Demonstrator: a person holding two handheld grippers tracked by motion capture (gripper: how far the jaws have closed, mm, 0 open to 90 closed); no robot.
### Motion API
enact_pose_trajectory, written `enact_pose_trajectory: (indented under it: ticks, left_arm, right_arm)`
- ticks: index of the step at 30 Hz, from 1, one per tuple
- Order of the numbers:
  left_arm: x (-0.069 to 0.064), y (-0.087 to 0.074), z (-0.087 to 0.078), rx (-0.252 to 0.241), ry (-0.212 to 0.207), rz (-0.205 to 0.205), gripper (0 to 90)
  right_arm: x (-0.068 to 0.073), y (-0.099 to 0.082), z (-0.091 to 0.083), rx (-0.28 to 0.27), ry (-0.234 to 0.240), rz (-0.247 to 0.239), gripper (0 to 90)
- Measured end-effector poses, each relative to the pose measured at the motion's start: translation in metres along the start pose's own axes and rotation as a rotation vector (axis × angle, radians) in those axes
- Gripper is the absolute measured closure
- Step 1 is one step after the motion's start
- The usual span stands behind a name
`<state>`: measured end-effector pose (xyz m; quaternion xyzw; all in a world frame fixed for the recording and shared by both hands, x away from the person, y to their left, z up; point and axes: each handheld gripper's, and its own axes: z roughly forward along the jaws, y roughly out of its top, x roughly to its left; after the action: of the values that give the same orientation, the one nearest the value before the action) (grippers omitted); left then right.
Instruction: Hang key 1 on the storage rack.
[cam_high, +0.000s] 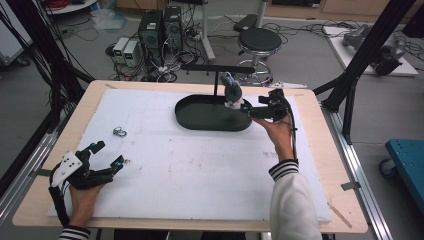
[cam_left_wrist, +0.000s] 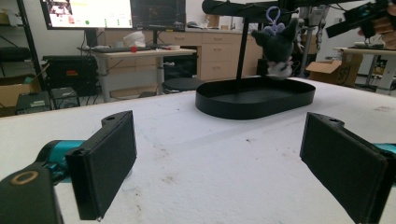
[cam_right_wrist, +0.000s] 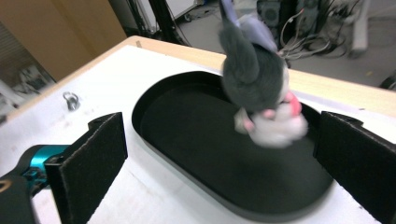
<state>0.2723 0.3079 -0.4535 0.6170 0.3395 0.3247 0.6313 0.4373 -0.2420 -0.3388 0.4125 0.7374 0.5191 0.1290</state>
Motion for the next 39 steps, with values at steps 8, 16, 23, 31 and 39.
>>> enact_pose_trajectory:
  ticks: [8, 16, 23, 31, 39]
  left_arm:
    - [0.0, 0.0, 0.0, 0.0, -0.002, -0.001, 11.2]
    - [-0.001, 0.0, 0.0, 0.001, 0.0, 0.007, 11.2]
    - [-0.001, 0.0, 0.0, 0.002, 0.001, 0.008, 11.1]
    - [-0.001, 0.0, 0.0, 0.002, 0.006, 0.007, 11.2]
    - [0.0, 0.0, 0.0, 0.005, 0.009, 0.008, 11.2]
  right_arm:
    - [0.018, -0.03, -0.055, -0.159, 0.057, -0.079, 0.4]
    - [0.039, -0.073, -0.1, -0.281, 0.05, -0.172, 0.5]
    - [0.047, -0.115, -0.113, -0.397, -0.009, -0.203, 0.5]
    - [0.048, -0.158, -0.117, -0.464, -0.059, -0.219, 0.5]
    - [0.047, -0.179, -0.115, -0.482, -0.086, -0.239, 0.5]
